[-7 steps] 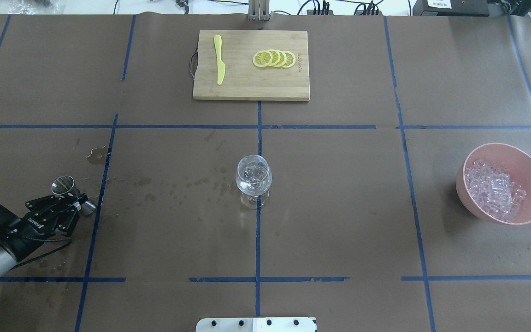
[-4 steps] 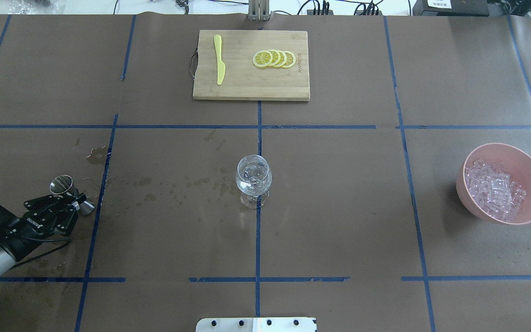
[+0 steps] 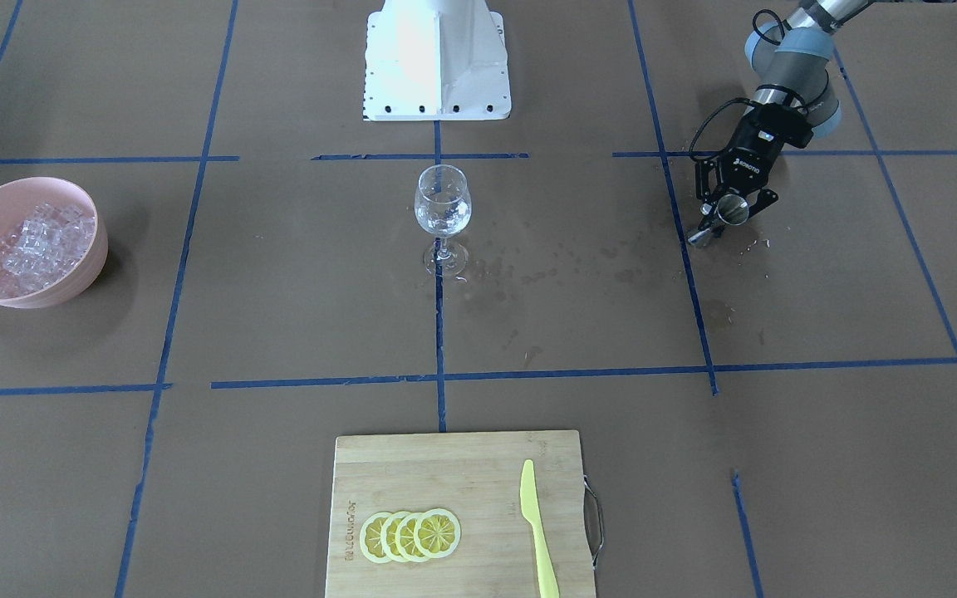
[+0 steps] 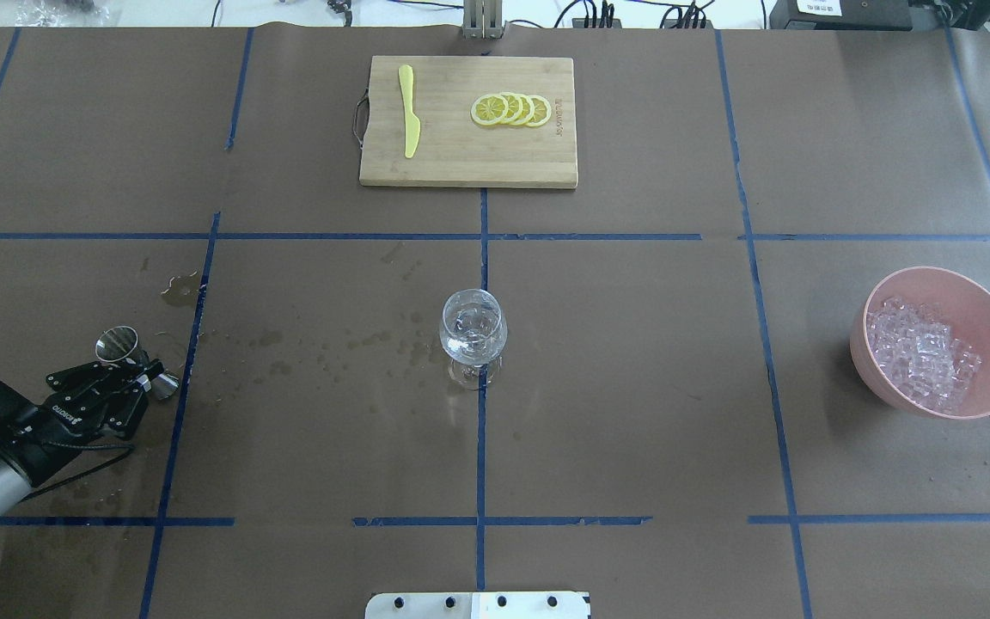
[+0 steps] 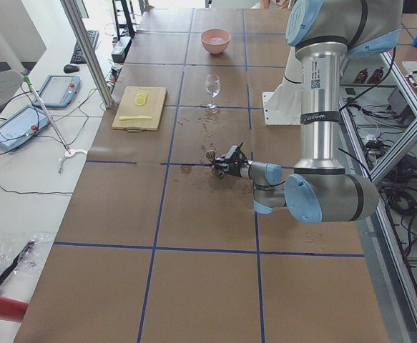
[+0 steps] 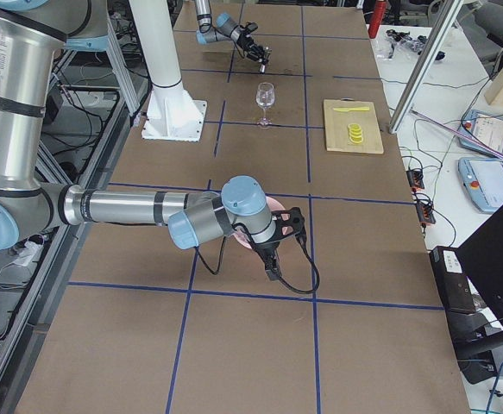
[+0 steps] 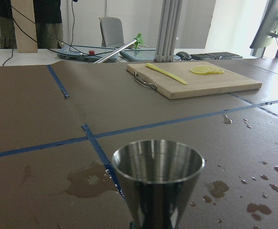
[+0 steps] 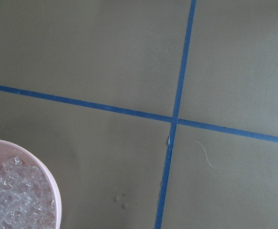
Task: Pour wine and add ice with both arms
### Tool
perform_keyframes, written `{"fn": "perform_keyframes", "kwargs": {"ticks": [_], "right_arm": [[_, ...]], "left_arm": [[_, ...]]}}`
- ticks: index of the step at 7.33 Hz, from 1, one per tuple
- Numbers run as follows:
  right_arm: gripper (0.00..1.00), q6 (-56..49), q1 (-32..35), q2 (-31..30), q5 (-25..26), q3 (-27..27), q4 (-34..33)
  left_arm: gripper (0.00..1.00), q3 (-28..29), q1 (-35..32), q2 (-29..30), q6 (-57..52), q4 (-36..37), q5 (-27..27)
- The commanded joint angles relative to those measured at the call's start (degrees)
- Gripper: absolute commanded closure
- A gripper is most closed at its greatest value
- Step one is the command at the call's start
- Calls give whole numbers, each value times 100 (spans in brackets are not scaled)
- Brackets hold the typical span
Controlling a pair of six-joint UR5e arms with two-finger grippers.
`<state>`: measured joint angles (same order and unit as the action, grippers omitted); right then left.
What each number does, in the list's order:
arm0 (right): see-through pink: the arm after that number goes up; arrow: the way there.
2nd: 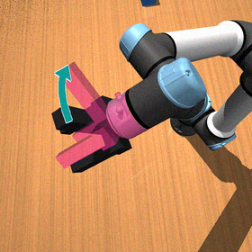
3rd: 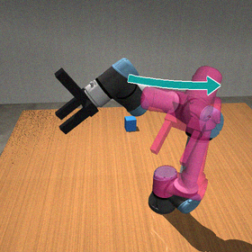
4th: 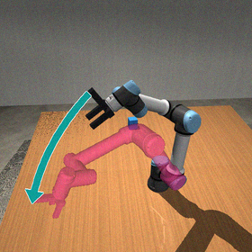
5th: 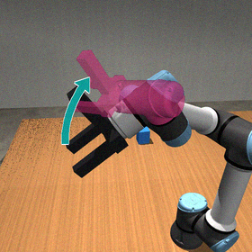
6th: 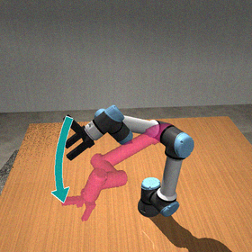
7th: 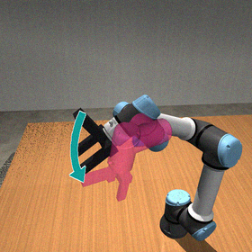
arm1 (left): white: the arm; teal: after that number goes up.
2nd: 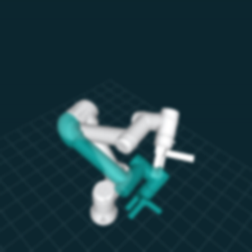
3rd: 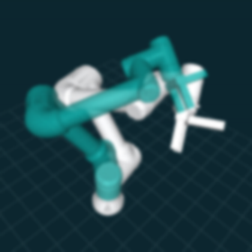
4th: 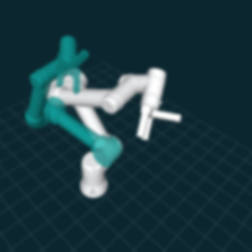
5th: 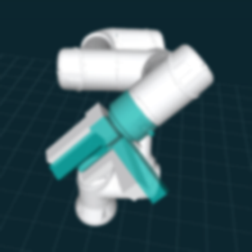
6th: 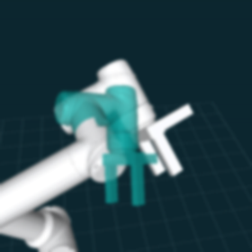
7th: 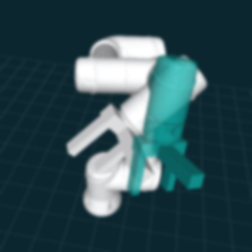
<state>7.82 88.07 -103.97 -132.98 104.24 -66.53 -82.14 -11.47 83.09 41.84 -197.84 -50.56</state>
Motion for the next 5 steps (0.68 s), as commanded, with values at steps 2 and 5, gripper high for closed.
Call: {"fn": "perform_keyframes", "kwargs": {"ticks": [2,5], "right_arm": [[0,0,0,0,0,0,0],[0,9,0,0,0,0,0]], "left_arm": [[65,-4,13,14,9,-17,143],[55,-13,4,14,0,-26,143]]}}
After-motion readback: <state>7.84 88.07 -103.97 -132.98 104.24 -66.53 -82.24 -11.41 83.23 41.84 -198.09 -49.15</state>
